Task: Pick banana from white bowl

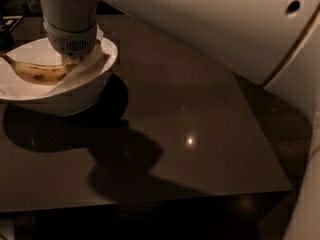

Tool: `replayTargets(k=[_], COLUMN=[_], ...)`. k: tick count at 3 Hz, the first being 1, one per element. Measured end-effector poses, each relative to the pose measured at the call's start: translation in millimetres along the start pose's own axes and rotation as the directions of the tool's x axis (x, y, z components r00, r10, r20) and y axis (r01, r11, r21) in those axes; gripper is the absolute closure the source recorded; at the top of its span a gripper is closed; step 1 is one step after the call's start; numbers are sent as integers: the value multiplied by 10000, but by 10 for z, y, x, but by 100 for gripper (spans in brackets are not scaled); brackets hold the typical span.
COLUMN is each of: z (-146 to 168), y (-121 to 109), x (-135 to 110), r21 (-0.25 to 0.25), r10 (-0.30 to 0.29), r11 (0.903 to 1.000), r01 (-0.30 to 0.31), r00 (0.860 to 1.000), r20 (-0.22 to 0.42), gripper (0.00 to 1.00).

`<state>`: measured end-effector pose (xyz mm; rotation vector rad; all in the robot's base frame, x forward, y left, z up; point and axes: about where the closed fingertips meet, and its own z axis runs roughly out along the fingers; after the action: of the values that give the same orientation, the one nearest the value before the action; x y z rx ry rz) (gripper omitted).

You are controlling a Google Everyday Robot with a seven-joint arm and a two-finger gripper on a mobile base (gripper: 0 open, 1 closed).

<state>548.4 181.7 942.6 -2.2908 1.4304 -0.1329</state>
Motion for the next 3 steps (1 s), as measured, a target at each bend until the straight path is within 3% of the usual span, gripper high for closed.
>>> replayTargets(k=[3], z=[0], y=[0], x=[0], r21=[1], r10=[0], r11=[10000], r01=[0], r00=[10000], r20=[0], gripper=[34])
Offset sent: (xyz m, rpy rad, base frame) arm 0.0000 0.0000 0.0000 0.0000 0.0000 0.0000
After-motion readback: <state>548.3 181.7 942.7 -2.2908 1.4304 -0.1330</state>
